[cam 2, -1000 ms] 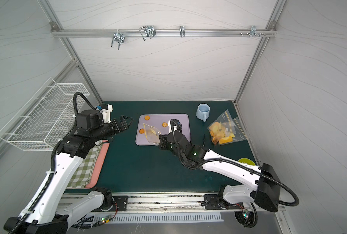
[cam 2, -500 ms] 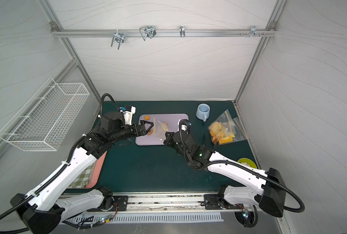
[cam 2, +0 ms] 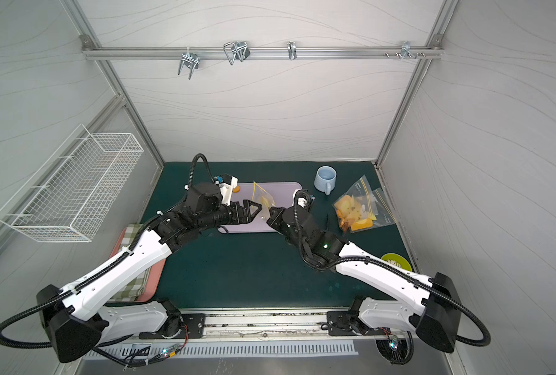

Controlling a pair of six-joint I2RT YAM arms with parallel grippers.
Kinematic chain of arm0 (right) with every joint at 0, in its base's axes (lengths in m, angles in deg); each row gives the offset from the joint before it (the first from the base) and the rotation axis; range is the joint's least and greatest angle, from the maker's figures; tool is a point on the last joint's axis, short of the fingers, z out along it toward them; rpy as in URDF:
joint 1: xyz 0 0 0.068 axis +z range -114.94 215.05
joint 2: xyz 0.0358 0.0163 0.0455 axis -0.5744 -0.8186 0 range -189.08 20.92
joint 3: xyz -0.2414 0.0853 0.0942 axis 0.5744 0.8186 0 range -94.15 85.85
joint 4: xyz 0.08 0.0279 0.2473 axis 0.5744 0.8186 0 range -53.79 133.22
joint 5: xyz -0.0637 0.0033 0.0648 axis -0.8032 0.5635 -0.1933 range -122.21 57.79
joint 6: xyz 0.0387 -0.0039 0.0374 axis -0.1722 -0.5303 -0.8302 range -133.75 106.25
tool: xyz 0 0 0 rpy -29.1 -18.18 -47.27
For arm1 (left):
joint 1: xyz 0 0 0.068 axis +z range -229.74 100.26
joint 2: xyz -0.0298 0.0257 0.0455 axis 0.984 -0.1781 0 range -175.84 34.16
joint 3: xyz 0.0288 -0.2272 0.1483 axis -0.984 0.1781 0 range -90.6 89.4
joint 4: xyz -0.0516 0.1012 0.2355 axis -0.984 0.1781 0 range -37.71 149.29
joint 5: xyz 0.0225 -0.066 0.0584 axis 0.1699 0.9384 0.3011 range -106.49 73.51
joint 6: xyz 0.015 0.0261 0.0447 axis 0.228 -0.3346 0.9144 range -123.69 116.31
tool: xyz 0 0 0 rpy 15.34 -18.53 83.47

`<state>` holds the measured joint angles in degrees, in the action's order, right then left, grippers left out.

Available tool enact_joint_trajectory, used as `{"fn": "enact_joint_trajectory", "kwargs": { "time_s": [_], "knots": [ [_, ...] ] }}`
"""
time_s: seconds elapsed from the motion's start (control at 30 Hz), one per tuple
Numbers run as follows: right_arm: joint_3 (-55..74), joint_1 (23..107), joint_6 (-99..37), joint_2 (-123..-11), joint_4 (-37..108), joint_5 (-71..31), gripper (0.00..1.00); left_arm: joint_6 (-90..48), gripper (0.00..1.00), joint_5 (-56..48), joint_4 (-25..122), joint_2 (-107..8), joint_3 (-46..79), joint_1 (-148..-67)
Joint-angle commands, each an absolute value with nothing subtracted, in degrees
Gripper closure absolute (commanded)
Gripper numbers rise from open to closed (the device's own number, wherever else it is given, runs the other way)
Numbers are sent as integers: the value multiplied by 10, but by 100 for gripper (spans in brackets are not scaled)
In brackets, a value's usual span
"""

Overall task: Put the cookies into a resealable bag to prevent moisture
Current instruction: Open the ziploc bag at the center of the board.

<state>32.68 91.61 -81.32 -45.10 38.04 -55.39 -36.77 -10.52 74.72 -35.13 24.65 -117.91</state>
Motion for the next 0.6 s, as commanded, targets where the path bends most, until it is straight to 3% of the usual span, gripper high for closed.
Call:
{"fn": "enact_joint_trajectory", "kwargs": {
  "time_s": [0.0,0.4,0.5,0.57],
  "knots": [
    [315,906,-877,-431,386,-558,100,-378,11,-172,725,-364,241,-1184],
    [312,904,-910,-441,381,-566,100,-404,15,-224,704,-415,213,-1204],
    [311,899,-924,-445,382,-564,100,-409,21,-228,700,-423,212,-1216],
    [310,896,-932,-449,380,-559,100,-410,33,-228,699,-428,207,-1226]
  ]
}}
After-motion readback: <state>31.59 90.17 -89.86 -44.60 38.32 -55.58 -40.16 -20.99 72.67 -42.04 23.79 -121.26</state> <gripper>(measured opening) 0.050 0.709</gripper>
